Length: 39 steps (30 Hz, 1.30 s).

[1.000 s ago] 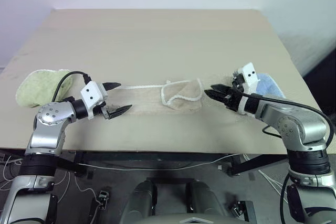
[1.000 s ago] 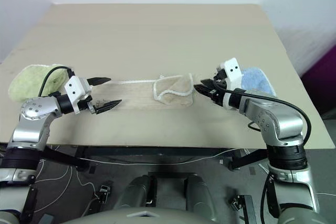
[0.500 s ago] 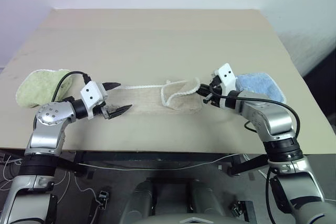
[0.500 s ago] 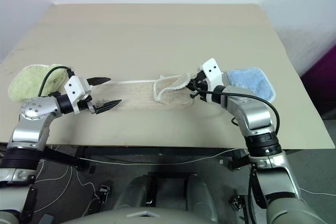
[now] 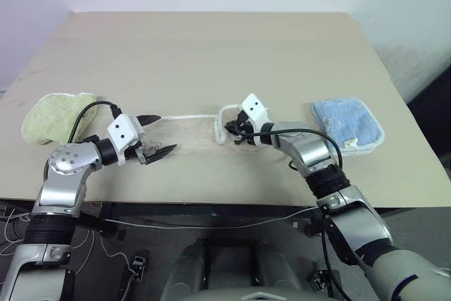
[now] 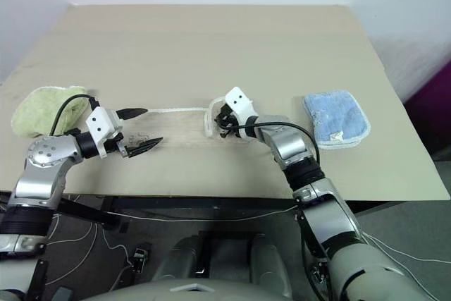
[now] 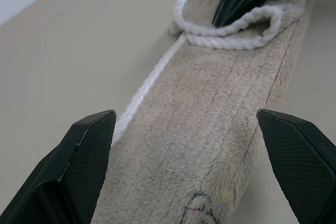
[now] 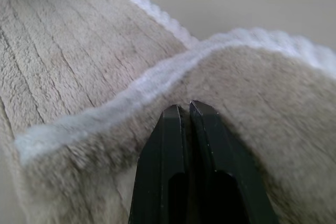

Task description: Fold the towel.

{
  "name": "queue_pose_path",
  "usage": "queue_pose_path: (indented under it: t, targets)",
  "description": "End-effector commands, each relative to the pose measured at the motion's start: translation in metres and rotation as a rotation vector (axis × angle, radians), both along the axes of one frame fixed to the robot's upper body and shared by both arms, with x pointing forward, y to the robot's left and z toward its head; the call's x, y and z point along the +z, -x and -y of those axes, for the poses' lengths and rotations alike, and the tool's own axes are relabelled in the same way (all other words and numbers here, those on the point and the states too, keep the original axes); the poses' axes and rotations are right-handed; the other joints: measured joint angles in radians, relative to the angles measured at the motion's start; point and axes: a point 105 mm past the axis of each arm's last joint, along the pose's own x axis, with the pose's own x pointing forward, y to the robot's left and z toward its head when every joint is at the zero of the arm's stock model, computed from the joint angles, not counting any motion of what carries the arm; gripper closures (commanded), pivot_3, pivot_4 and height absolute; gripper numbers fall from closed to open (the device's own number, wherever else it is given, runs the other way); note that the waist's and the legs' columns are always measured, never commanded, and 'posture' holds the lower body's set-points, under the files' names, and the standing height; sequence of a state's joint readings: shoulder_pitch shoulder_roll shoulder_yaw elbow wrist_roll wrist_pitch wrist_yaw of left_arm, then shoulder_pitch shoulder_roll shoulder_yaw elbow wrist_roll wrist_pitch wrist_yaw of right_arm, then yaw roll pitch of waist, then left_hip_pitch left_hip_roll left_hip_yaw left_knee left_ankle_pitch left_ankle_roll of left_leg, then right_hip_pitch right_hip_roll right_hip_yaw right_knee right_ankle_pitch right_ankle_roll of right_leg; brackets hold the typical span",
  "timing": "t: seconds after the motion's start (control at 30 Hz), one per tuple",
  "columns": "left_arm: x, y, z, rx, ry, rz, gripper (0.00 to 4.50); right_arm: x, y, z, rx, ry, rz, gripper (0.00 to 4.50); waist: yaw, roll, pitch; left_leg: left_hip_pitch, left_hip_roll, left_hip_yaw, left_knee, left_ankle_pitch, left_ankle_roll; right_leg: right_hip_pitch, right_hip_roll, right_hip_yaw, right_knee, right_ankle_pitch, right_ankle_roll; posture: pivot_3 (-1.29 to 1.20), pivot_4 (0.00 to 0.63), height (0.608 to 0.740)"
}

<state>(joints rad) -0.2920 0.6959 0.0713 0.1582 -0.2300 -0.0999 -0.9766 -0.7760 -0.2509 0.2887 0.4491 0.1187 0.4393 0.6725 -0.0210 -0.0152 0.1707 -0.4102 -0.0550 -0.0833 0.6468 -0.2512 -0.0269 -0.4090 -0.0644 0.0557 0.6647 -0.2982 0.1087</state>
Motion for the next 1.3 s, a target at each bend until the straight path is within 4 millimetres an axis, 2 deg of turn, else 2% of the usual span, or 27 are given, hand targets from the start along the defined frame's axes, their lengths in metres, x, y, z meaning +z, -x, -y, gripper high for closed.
queue_pose_path:
  t: [0.03,0.1,0.2,0.3,0.37,0.43,0.53,0.67,0.77,0.87,0.97,1.3]
  targets:
    - [0.014,0.004,-0.008,0.04,0.024,0.05,0.0,-0.003,0.001,-0.002,0.012,0.021,0.025,4.21,0.0,0.0,0.0,0.0,0.0,0.0,0.0,0.0,0.0,0.0,0.0,0.0,0.0,0.0,0.0,0.0,0.15,0.74]
    - [0.02,0.006,-0.017,0.097,0.078,0.057,0.0,0.019,0.003,-0.003,0.031,-0.051,0.092,4.21,0.0,0.0,0.0,0.0,0.0,0.0,0.0,0.0,0.0,0.0,0.0,0.0,0.0,0.0,0.0,0.0,0.15,0.74]
    - [0.033,0.012,-0.031,0.212,0.256,0.038,0.0,0.06,0.01,0.001,0.063,-0.164,0.2,4.21,-0.001,0.001,0.0,0.0,0.0,0.0,-0.001,0.0,0.0,-0.001,-0.001,0.0,0.0,0.0,0.0,0.0,0.15,0.74]
    - [0.041,0.023,-0.039,0.281,0.408,0.015,0.0,0.082,0.016,0.009,0.078,-0.202,0.249,4.21,0.0,0.001,0.0,0.0,0.0,-0.001,0.0,0.0,0.0,0.0,-0.001,0.0,0.0,0.0,0.0,0.0,0.15,0.74]
    - [0.04,0.034,-0.044,0.367,0.589,-0.047,0.0,0.098,0.022,0.02,0.089,-0.218,0.295,4.21,0.001,0.001,0.0,0.0,0.0,-0.001,0.0,0.0,0.0,0.0,-0.001,0.0,0.0,0.0,0.0,0.0,0.15,0.74]
    - [0.026,0.046,-0.045,0.458,0.737,-0.16,0.0,0.107,0.026,0.029,0.093,-0.214,0.326,4.21,0.001,0.0,0.0,0.0,0.0,-0.001,0.0,0.0,0.0,0.001,-0.002,0.0,-0.001,0.0,0.0,0.0,0.15,0.74]
    - [0.005,0.06,-0.041,0.561,0.889,-0.287,0.0,0.106,0.023,0.035,0.071,-0.202,0.328,4.21,0.003,0.0,0.0,0.001,0.0,-0.001,0.0,0.0,0.0,0.001,-0.002,0.0,-0.001,0.0,0.0,0.0,0.15,0.74]
    - [-0.01,0.074,-0.029,0.626,1.021,-0.403,0.0,0.1,0.019,0.038,0.052,-0.198,0.315,4.21,0.003,0.0,0.0,0.001,0.001,-0.001,0.0,0.0,0.0,0.002,-0.002,0.0,-0.001,0.0,0.0,0.0,0.15,0.74]
    - [-0.016,0.076,-0.032,0.698,1.149,-0.454,0.0,0.098,0.02,0.035,0.062,-0.203,0.308,4.21,0.006,0.0,0.0,0.001,0.001,-0.001,0.0,0.0,0.0,0.002,-0.002,0.0,-0.001,0.0,0.0,0.0,0.15,0.74]
    - [-0.029,0.07,-0.039,0.819,1.267,-0.517,0.0,0.097,0.021,0.034,0.063,-0.21,0.304,4.21,0.008,0.0,0.0,0.001,0.0,-0.001,0.0,0.0,0.0,0.002,-0.002,0.0,-0.001,0.0,0.0,0.0,0.15,0.74]
    - [-0.039,0.063,-0.037,0.883,1.298,-0.587,0.0,0.097,0.019,0.035,0.052,-0.215,0.305,4.21,0.008,0.0,0.0,0.001,0.0,-0.001,0.001,0.0,0.0,0.002,-0.001,0.0,-0.001,0.0,0.0,0.0,0.15,0.74]
    - [-0.044,0.02,-0.021,0.9,1.372,-0.718,0.0,0.099,0.024,0.042,0.015,-0.233,0.318,4.21,0.018,0.001,-0.001,0.002,-0.001,-0.001,0.001,0.0,-0.001,0.005,-0.001,-0.001,-0.001,0.0,0.0,0.0,0.15,0.74]
